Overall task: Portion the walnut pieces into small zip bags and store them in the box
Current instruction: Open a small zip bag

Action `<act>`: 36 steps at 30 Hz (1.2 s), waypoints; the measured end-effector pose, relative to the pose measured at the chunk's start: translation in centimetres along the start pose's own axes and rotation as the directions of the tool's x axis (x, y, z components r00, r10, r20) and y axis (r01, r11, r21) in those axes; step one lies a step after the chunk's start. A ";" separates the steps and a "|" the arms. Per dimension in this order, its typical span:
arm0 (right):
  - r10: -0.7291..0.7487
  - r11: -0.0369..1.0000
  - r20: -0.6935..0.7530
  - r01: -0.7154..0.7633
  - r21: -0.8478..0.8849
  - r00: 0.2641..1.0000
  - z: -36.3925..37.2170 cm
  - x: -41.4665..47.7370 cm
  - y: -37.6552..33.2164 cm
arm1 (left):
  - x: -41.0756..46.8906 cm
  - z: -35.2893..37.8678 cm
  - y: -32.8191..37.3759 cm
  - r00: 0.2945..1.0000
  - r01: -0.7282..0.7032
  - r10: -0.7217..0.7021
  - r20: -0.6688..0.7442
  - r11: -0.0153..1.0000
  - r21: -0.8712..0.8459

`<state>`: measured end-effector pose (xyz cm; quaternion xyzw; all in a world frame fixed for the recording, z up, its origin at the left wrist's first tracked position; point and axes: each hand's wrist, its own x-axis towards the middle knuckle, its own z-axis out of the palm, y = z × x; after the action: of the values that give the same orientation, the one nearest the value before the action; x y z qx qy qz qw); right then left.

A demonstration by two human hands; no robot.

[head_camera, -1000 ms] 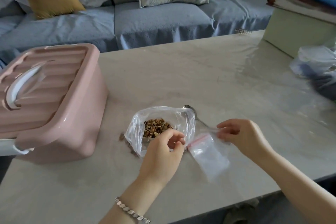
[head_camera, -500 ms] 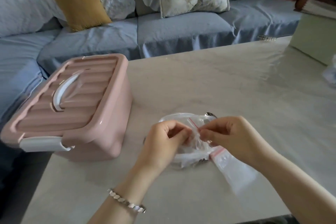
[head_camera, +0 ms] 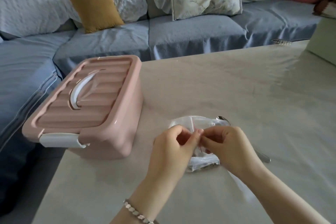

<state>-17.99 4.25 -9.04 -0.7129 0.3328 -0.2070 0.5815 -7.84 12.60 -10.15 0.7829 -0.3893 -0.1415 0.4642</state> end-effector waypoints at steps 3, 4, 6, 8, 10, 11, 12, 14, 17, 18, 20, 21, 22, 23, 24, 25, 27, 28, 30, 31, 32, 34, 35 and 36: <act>-0.033 0.999 0.004 0.033 -0.018 0.999 0.0 -0.2 -0.5 | -0.1 -0.2 0.4 0.998 0.051 -0.048 0.035 0.994 -0.098; -0.040 0.998 0.008 0.040 -0.039 0.999 -0.1 -0.2 -0.5 | -0.1 -0.3 0.6 0.998 0.057 -0.052 0.046 0.992 -0.113; -0.051 0.996 0.016 0.052 -0.078 0.999 -0.2 -0.2 -0.3 | -0.1 -0.5 0.8 0.995 0.054 -0.047 0.089 0.995 -0.086; -0.046 0.994 0.015 0.047 -0.101 0.999 -0.4 -0.1 0.0 | -0.1 -0.7 0.8 0.989 0.042 -0.038 0.144 0.999 -0.025; -0.031 0.992 0.022 0.034 -0.121 0.999 -0.6 -0.1 0.1 | -0.1 -1.0 0.9 0.978 0.055 -0.052 0.202 0.998 -0.011; -0.028 0.992 0.033 0.031 -0.120 0.999 -0.7 0.0 0.2 | 0.0 -1.2 1.0 0.969 0.077 -0.065 0.237 0.996 -0.043; -0.025 0.993 0.047 0.031 -0.112 0.999 -0.8 0.0 0.2 | 0.0 -1.4 1.0 0.959 0.109 -0.081 0.270 0.990 -0.090; -0.016 0.997 0.084 0.022 -0.075 0.996 -1.0 0.1 0.1 | 0.2 -1.7 1.2 0.944 0.154 -0.097 0.316 0.975 -0.160; 0.018 1.000 0.118 -0.016 -0.022 0.993 -1.3 0.1 0.4 | 0.1 -1.9 0.9 0.933 0.124 -0.060 0.354 0.979 -0.161; 0.035 0.999 0.129 -0.036 0.005 0.991 -1.4 0.1 0.5 | 0.1 -1.9 0.8 0.931 0.111 -0.048 0.362 0.982 -0.155; 0.066 0.996 0.152 -0.074 0.047 0.986 -1.5 0.2 0.5 | 0.1 -2.0 0.5 0.927 0.079 -0.027 0.375 0.989 -0.124; 0.072 0.996 0.159 -0.080 0.046 0.985 -1.5 0.2 0.5 | 0.1 -2.0 0.4 0.928 0.039 -0.006 0.373 0.996 -0.081; 0.067 0.997 0.161 -0.072 0.028 0.985 -1.5 0.1 0.5 | 0.1 -2.0 0.1 0.931 -0.024 0.027 0.364 1.000 -0.012; 0.053 0.999 0.162 -0.054 0.000 0.985 -1.4 0.1 0.7 | 0.1 -1.9 0.0 0.937 -0.097 0.070 0.342 0.993 0.062; 0.033 0.999 0.168 -0.028 -0.032 0.985 -1.3 0.0 0.8 | 0.0 -1.7 -0.1 0.945 -0.157 0.117 0.304 0.981 0.110; 0.011 0.999 0.182 -0.001 -0.054 0.983 -1.2 0.0 0.8 | -0.2 -1.4 0.0 0.954 -0.190 0.157 0.256 0.975 0.111; -0.030 0.999 0.218 0.036 -0.023 0.976 -1.1 -0.2 0.9 | -0.6 -0.5 0.5 0.979 -0.117 0.129 0.157 0.990 -0.080; -0.039 0.999 0.230 0.034 0.027 0.972 -1.0 -0.2 0.8 | -0.6 -0.1 0.8 0.991 -0.039 0.068 0.114 0.972 -0.233; -0.045 0.988 0.245 0.006 0.157 0.968 -1.0 -0.2 0.7 | -0.4 0.6 1.1 0.996 0.077 -0.048 0.081 0.904 -0.421; -0.039 0.975 0.262 -0.021 0.222 0.964 -1.0 0.0 0.8 | -0.4 0.8 1.1 0.994 0.100 -0.071 0.082 0.885 -0.454; -0.034 0.961 0.285 -0.048 0.273 0.958 -1.0 0.0 0.9 | -0.4 0.9 1.1 0.993 0.113 -0.078 0.094 0.873 -0.475; -0.008 0.910 0.338 -0.134 0.393 0.941 -1.1 0.3 1.0 | -0.4 1.2 1.0 0.987 0.154 -0.104 0.124 0.837 -0.524; 0.014 0.859 0.354 -0.193 0.475 0.935 -1.2 0.3 1.0 | -0.4 1.4 1.0 0.981 0.189 -0.131 0.143 0.806 -0.560; 0.037 0.821 0.356 -0.232 0.522 0.934 -1.2 0.3 1.0 | -0.4 1.5 0.9 0.974 0.226 -0.159 0.164 0.784 -0.579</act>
<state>-18.81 3.07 -9.77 -0.5118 0.2060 -0.1300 0.8238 -9.37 11.70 -10.24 0.6251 -0.2676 -0.3441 0.6474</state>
